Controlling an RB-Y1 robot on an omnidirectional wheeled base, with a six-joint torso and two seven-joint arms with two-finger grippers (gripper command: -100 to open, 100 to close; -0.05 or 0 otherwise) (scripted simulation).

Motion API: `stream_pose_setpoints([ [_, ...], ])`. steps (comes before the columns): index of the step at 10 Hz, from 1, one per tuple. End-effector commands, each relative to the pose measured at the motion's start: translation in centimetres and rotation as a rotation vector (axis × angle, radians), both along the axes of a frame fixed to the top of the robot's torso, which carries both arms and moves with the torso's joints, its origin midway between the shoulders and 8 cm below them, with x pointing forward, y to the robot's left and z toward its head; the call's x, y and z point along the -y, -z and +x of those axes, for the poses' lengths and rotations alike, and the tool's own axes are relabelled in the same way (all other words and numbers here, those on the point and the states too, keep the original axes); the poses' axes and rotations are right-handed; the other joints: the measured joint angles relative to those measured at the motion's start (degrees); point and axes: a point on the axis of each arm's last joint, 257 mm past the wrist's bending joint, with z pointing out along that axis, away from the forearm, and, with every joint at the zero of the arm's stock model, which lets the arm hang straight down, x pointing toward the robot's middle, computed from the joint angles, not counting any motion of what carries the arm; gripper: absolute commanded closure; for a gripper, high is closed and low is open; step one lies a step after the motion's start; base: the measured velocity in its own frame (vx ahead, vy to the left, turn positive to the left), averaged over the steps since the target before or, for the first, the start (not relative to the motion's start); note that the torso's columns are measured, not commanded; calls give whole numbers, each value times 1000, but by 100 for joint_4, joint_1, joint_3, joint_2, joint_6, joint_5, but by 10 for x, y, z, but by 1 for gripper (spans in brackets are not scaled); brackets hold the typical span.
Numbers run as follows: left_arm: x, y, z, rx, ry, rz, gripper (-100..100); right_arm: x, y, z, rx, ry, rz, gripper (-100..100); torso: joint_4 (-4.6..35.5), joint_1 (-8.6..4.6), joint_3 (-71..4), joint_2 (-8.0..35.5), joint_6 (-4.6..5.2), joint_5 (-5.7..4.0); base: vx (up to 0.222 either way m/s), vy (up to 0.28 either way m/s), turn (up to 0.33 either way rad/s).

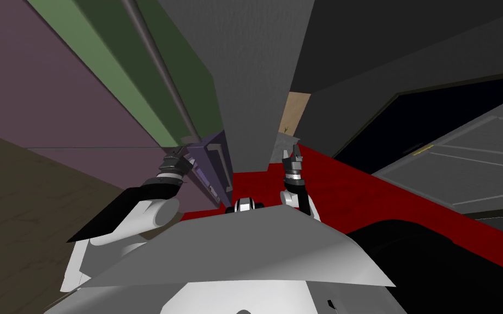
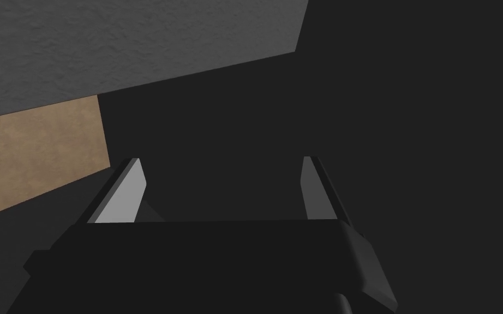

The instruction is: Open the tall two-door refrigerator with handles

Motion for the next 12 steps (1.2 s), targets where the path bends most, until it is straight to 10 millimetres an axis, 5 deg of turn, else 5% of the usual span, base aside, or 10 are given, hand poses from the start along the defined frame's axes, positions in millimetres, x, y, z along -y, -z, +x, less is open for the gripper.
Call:
stream_pose_setpoints([
  [1,-2,-9,-1,5,0,5,-100,0,0,0,0,0,0,0,6,0,23,34,-11,1,-23,-25,93],
  [4,-6,-8,-1,-10,-7,7,-100,0,0,0,0,0,0,0,31,-30,18,34,4,-27,23,-17,62],
  [5,-2,-9,-1,5,0,5,100,0,0,0,0,0,0,0,21,-37,31,54,-5,-19,-43,9,-89],
  [8,0,-4,-1,5,0,2,100,0,0,0,0,0,0,0,77,-76,47,97,-5,-66,-25,15,-31],
  [9,-4,11,-3,-38,-10,-4,100,0,0,0,0,0,0,0,82,-89,54,108,-4,-71,-35,3,46],
  [12,-19,7,-5,-35,-57,3,100,0,0,0,0,0,0,0,71,-130,85,136,-28,-66,72,-204,160],
])
